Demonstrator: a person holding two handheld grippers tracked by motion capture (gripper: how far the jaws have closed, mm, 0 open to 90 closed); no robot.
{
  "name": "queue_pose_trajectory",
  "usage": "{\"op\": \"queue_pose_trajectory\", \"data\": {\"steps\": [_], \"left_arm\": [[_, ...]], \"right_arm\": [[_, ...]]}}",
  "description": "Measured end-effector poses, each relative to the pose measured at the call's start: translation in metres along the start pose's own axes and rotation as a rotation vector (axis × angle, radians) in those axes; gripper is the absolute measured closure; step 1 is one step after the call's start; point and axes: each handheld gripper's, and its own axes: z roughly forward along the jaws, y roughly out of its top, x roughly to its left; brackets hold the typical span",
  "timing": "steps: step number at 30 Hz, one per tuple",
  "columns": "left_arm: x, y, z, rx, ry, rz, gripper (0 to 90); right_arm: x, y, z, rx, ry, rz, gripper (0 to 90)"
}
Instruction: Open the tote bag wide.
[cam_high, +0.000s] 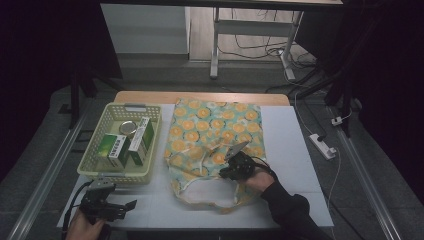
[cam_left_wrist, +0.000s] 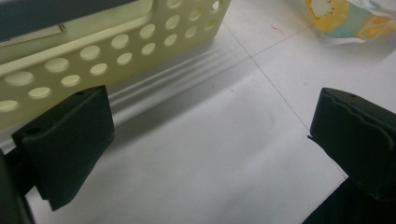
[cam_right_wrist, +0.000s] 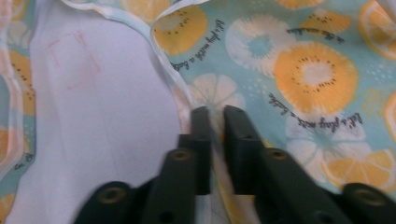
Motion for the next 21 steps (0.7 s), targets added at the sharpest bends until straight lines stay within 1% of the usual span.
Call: {"op": "queue_pose_trajectory", "data": {"steps": [2,3,5,8,9,11,12,16,19,21], "left_arm": [[0.0,0.0,0.0,0.001,-0.001,-0.002,0.0],[0.0,0.0,0.0,0.003,-0.001,-0.002,0.0],[0.0,0.0,0.0,0.004,0.001,-0.002,0.0],[0.0,0.0,0.0,0.004,0.001,-0.003,0.0],[0.0,0.0,0.001,0.005,0.002,-0.003,0.0],[0.0,0.0,0.001,0.005,0.001,-0.004,0.0],[0.0,0.0,0.001,0.006,0.001,-0.004,0.0],[0.0,0.0,0.001,0.006,0.001,-0.006,0.0],[0.0,0.0,0.001,0.008,0.001,-0.006,0.0],[0.0,0.0,0.001,0.008,0.002,-0.005,0.0]], "right_arm": [[0.0,0.001,-0.001,-0.003,-0.021,-0.004,90.0],[0.0,0.003,-0.002,-0.009,-0.042,-0.001,90.0],[-0.002,0.005,-0.005,-0.04,-0.076,0.013,90.0],[-0.008,0.009,-0.005,-0.06,-0.137,0.025,90.0],[-0.011,0.009,-0.004,-0.061,-0.135,0.032,90.0],[-0.016,0.009,0.0,-0.07,-0.153,0.038,90.0],[-0.017,0.008,0.002,-0.065,-0.156,0.034,87.2],[-0.018,0.006,0.007,-0.067,-0.186,0.018,68.8],[-0.017,0.006,0.005,-0.081,-0.219,0.011,59.1],[-0.017,0.007,0.005,-0.082,-0.242,0.018,55.9]]}}
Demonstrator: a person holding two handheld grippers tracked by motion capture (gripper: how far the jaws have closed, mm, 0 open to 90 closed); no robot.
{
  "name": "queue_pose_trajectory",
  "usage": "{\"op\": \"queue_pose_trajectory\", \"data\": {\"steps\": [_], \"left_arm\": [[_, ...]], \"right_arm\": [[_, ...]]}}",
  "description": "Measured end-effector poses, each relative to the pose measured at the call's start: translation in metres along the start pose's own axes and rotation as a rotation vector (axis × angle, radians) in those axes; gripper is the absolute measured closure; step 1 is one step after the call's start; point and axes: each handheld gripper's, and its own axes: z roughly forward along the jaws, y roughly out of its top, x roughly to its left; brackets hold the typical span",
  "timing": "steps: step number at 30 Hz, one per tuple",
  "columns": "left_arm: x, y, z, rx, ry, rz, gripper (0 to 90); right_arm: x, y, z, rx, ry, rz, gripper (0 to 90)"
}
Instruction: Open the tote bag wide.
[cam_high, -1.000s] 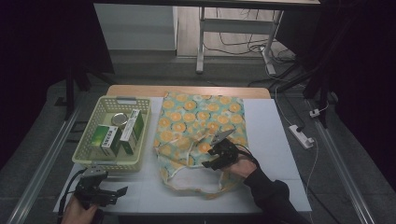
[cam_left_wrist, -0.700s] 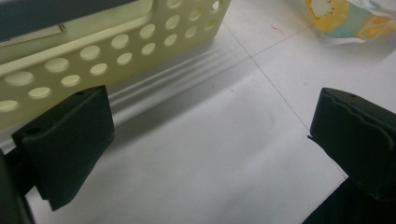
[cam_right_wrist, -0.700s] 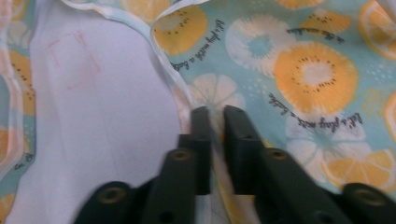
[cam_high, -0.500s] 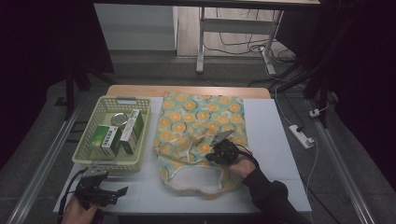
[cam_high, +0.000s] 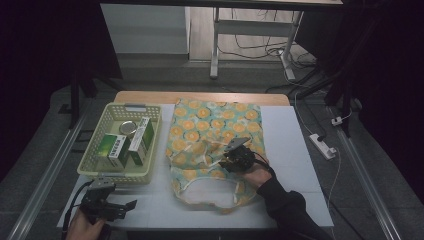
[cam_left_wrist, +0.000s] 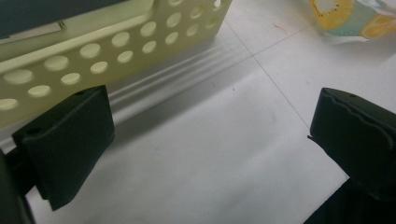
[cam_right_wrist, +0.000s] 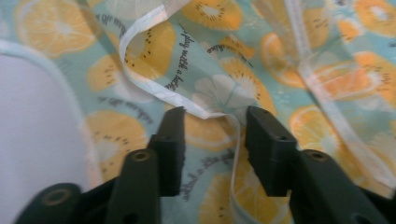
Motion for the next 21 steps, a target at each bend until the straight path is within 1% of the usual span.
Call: {"op": "queue_pose_trajectory", "data": {"steps": [2,3,5,8,11,14,15,18,19,21], "left_arm": [[0.0,0.0,0.0001,0.0,0.0,0.0,0.0],[0.0001,0.0001,0.0001,0.002,-0.001,-0.001,0.0],[0.0001,0.0001,0.0,0.002,-0.001,0.0,0.0],[0.0002,0.0001,0.0001,0.002,-0.001,-0.001,0.0],[0.0002,0.0001,0.0,0.003,-0.001,0.0,0.0],[0.0001,0.0001,0.0001,0.003,-0.001,0.0,0.0],[0.0002,0.0001,0.0001,0.003,-0.001,0.0,0.0],[0.0002,0.0002,0.0003,0.003,-0.001,-0.001,0.1],[0.0002,0.0002,0.0004,0.004,0.0,-0.001,0.0],[0.0002,0.0002,0.0004,0.004,0.0,-0.001,0.1]], "right_arm": [[-0.0007,0.0003,0.0001,-0.005,-0.011,0.01,52.4],[-0.0008,0.0004,0.0001,-0.001,-0.025,0.01,50.8],[-0.0011,0.0003,-0.0004,-0.003,-0.037,0.019,50.2],[-0.0024,0.0003,-0.0037,-0.013,-0.046,0.029,48.6],[-0.0032,-0.0004,-0.0072,-0.024,-0.043,0.038,47.3],[-0.0031,0.0002,-0.0087,-0.024,-0.056,0.028,44.6],[-0.0034,0.0007,-0.0084,-0.025,-0.052,0.027,43.1],[-0.0043,0.0009,-0.004,-0.008,-0.058,0.026,37.8],[-0.005,0.0013,-0.0016,-0.001,-0.068,0.016,36.3],[-0.0058,0.003,0.0,-0.001,-0.083,0.018,33.2]]}}
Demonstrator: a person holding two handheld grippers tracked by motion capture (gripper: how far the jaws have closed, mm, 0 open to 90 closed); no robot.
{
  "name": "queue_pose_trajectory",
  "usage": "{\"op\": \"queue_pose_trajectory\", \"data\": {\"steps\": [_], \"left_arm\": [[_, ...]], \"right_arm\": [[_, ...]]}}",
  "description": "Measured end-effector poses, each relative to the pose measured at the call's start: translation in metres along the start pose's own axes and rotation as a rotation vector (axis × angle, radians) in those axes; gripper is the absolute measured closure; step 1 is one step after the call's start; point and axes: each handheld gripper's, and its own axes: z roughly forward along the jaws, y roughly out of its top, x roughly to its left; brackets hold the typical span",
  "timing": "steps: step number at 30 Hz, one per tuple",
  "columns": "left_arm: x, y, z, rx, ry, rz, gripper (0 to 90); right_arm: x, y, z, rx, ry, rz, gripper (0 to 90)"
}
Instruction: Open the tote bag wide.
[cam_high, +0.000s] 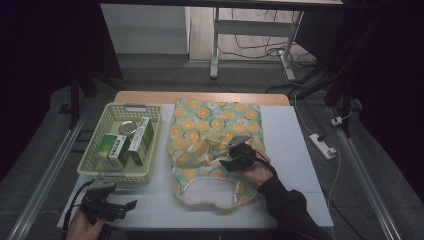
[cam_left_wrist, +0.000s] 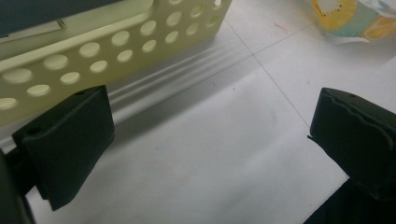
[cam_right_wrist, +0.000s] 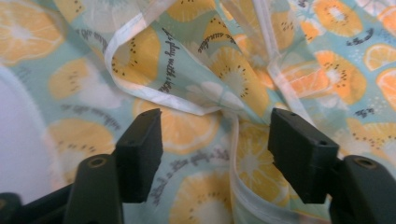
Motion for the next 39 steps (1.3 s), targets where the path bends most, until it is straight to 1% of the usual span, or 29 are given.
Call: {"op": "queue_pose_trajectory", "data": {"steps": [5,6,7,9,10,12,13,15,16,17,18,20,22,24,25,26,28,29,30,31,33,34,39], "left_arm": [[0.0,0.0,0.0,0.001,-0.001,-0.001,0.1],[0.0,0.0,0.0,0.001,-0.001,-0.001,0.1],[0.0,0.0,0.0,0.001,-0.001,-0.001,0.1],[0.0,0.0,0.0,0.001,-0.001,-0.001,0.1],[0.0,0.0,0.0,0.001,-0.001,-0.001,0.1],[0.0,0.0,0.0,0.001,-0.001,-0.001,0.1],[0.0,0.0,0.0,0.001,-0.001,-0.002,0.1],[0.0,0.0,0.0,0.001,0.0,-0.002,0.1],[0.0,0.0,0.0,0.001,0.0,-0.001,0.1],[0.0,0.0,0.0,0.0,-0.001,0.0,0.1],[0.0,0.0,0.0,0.001,-0.001,-0.001,0.1],[0.0,0.0,0.0,0.001,-0.001,-0.002,0.1],[0.0,0.0,0.0,0.002,0.0,-0.003,0.2],[0.0,0.0,0.0,0.003,0.001,-0.002,0.2],[0.0,0.0,0.0,0.003,0.002,-0.001,0.2],[0.0,0.0,0.0,0.003,0.002,0.001,0.2],[0.0,0.0,0.0,0.003,0.002,0.0,0.2],[0.0,0.0,0.0,0.002,0.0,0.0,0.2],[0.0,0.0,0.0,0.0,0.001,-0.002,0.1],[0.001,0.0,0.0,-0.001,-0.001,-0.002,0.1],[0.001,0.0,-0.001,-0.008,-0.006,-0.007,0.1],[0.002,-0.001,-0.001,-0.012,-0.008,-0.008,0.0],[0.003,-0.001,-0.003,-0.03,-0.02,-0.014,0.0]], "right_arm": [[-0.004,0.005,0.001,-0.021,-0.024,0.02,29.3],[-0.006,0.005,0.002,-0.018,-0.02,0.012,28.8],[-0.006,0.005,0.004,-0.002,-0.023,0.015,27.7],[-0.008,0.004,0.006,0.008,-0.037,0.006,27.3],[-0.01,0.004,0.007,0.008,-0.022,0.016,27.8],[-0.012,0.002,0.008,0.011,0.055,0.056,28.8],[-0.01,0.001,0.009,0.019,0.076,0.056,28.9],[-0.006,0.0,0.012,0.033,0.099,0.038,29.2],[-0.004,0.0,0.013,0.031,0.115,0.033,30.5],[-0.003,0.0,0.014,0.026,0.137,0.04,32.9],[-0.003,0.0,0.014,0.025,0.147,0.037,35.8],[0.0,0.001,0.012,0.025,0.169,0.021,47.7],[0.002,0.001,0.01,0.031,0.182,0.004,63.9],[0.003,0.003,0.01,0.037,0.182,0.009,82.3],[0.003,0.003,0.01,0.037,0.177,0.012,88.6],[0.002,0.003,0.01,0.037,0.177,0.016,90.0],[-0.001,0.003,0.01,0.039,0.193,0.032,90.0],[-0.001,0.004,0.01,0.035,0.179,0.028,90.0],[-0.001,0.004,0.008,0.027,0.167,0.026,90.0],[-0.003,0.004,0.006,0.005,0.16,0.034,90.0],[-0.006,0.006,0.001,-0.02,0.157,0.044,90.0],[-0.008,0.008,-0.003,-0.036,0.168,0.052,90.0],[-0.012,0.014,-0.015,-0.081,0.172,0.071,90.0]]}}
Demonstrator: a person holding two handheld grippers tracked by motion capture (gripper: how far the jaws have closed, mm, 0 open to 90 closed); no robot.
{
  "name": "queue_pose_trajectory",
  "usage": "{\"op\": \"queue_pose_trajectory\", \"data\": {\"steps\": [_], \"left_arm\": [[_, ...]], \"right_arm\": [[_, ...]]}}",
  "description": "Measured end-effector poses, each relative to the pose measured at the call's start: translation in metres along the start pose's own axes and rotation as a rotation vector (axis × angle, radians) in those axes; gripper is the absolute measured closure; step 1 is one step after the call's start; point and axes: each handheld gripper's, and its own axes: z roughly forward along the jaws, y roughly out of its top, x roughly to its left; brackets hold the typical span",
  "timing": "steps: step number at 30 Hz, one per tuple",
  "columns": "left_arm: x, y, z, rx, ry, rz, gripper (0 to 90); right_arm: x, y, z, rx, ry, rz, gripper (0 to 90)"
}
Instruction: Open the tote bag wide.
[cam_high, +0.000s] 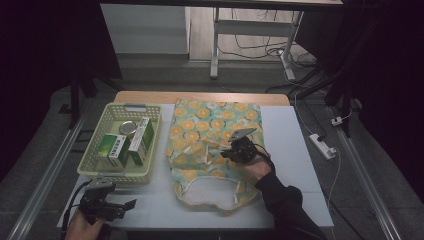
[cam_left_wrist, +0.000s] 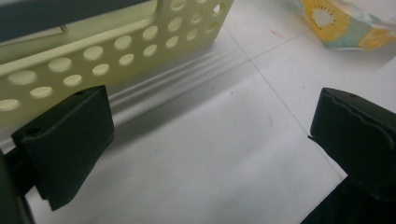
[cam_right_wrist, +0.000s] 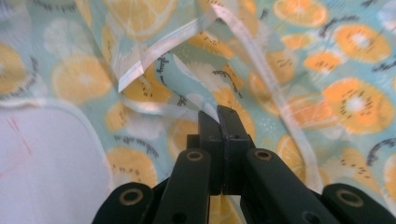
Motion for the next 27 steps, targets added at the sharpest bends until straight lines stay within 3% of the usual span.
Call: {"op": "queue_pose_trajectory", "data": {"steps": [8,18,27], "left_arm": [[0.003,-0.002,-0.004,-0.032,0.003,-0.023,0.0],[0.005,-0.003,-0.006,-0.053,0.009,-0.011,0.0],[0.009,-0.003,-0.006,-0.058,-0.024,-0.016,0.0]], "right_arm": [[-0.004,0.017,-0.015,-0.09,0.023,0.055,90.0],[-0.003,0.04,-0.032,-0.171,0.03,0.066,90.0],[-0.004,0.056,-0.047,-0.231,0.032,0.075,90.0]]}}
